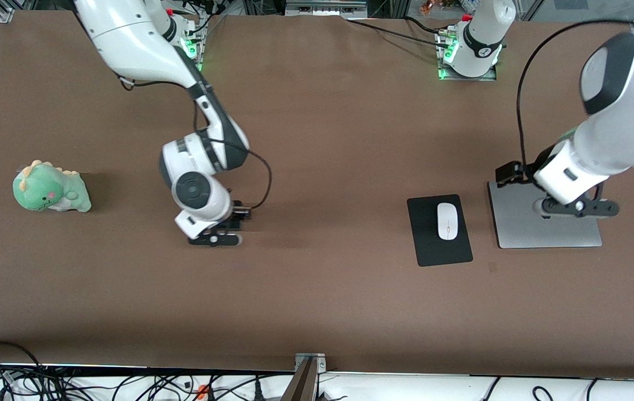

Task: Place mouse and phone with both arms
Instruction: 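Raise the left gripper away while the right gripper carries the phone toward the plush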

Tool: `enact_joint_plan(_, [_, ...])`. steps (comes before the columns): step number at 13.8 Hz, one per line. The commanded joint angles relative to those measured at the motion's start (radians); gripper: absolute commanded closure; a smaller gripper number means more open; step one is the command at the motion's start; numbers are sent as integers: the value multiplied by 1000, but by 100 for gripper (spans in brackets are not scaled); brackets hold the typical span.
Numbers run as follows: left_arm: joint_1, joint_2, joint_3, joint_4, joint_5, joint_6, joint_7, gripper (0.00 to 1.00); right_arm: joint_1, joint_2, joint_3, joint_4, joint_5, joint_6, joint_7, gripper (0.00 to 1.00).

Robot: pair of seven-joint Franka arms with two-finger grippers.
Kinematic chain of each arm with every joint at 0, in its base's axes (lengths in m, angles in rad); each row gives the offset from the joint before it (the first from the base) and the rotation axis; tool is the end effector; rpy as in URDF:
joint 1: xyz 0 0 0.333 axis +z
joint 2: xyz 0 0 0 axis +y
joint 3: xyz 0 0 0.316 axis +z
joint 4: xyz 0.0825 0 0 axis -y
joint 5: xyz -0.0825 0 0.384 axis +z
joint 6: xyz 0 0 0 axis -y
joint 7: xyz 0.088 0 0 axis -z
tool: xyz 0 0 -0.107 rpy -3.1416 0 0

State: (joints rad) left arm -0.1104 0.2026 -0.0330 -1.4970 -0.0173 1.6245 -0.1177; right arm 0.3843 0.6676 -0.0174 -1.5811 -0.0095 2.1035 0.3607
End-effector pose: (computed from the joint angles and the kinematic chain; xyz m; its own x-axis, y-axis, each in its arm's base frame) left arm 0.6092 -0.0879 0.5452 0.9967 -0.0242 -0.0772 -0.0231 -0.9996 0.0148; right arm 0.6370 0.2459 0.2350 0.9916 0.0100 -0.1290 0.0189 -0.9975 0.0681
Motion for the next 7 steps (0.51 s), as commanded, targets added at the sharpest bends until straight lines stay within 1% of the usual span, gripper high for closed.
enact_joint_plan(1, [5, -119, -2, -38, 28, -47, -7, 0, -90, -104, -12, -127, 16, 10, -107, 87])
enact_joint_plan(2, [5, -156, -5, -57, 30, -67, -26, 0, -106, -133, -31, -164, 16, 21, -127, 87])
enact_joint_plan(4, [6, -213, -7, -115, 30, -63, -40, 0, -133, -189, -73, -255, 16, 71, -146, 87])
enact_joint_plan(5, [6, -215, -8, -118, 30, -61, -48, 0, -148, -222, -90, -326, 16, 134, -188, 87])
enact_joint_plan(6, [6, -213, -7, -117, 30, -60, -53, 0, -175, -250, -108, -408, 17, 227, -250, 87])
enact_joint_plan(7, [5, -204, -5, -106, 33, -57, -54, 0, -206, -272, -108, -486, 19, 324, -278, 87])
